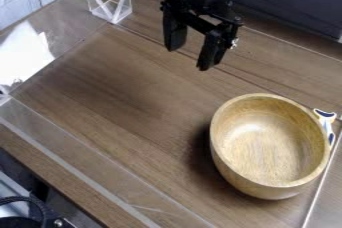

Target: Remove the blue fish from inside the brown bowl and put it on the table

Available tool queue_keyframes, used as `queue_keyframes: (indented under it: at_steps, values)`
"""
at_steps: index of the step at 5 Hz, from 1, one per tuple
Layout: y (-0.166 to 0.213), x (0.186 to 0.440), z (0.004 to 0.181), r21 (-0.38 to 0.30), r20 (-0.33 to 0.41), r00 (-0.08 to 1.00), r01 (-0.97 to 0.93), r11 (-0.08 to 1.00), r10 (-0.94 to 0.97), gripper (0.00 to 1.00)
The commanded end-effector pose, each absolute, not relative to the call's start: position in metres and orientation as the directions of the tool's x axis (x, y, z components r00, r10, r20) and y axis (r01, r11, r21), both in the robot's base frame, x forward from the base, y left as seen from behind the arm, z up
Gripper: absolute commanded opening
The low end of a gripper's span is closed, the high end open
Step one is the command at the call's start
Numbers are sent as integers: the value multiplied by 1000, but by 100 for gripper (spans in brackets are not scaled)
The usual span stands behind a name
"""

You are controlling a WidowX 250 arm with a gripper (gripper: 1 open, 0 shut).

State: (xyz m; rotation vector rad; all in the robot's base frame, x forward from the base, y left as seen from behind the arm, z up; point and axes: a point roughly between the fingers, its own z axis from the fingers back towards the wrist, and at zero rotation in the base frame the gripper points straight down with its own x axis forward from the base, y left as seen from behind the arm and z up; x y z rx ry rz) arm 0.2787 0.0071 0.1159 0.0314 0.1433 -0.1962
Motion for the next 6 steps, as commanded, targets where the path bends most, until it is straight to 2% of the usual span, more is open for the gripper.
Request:
queue_keyframes:
  at_steps: [1, 3, 4, 6]
  values:
    - [13, 289, 139, 33, -74, 985, 159, 987, -156, 100]
    - [21, 301, 142, 67, -59, 988, 148, 987, -144, 100]
    - [25, 296, 143, 67, -67, 988, 146, 987, -141, 100]
    - [41, 297, 153, 62, -89, 996, -3, 998, 9, 100]
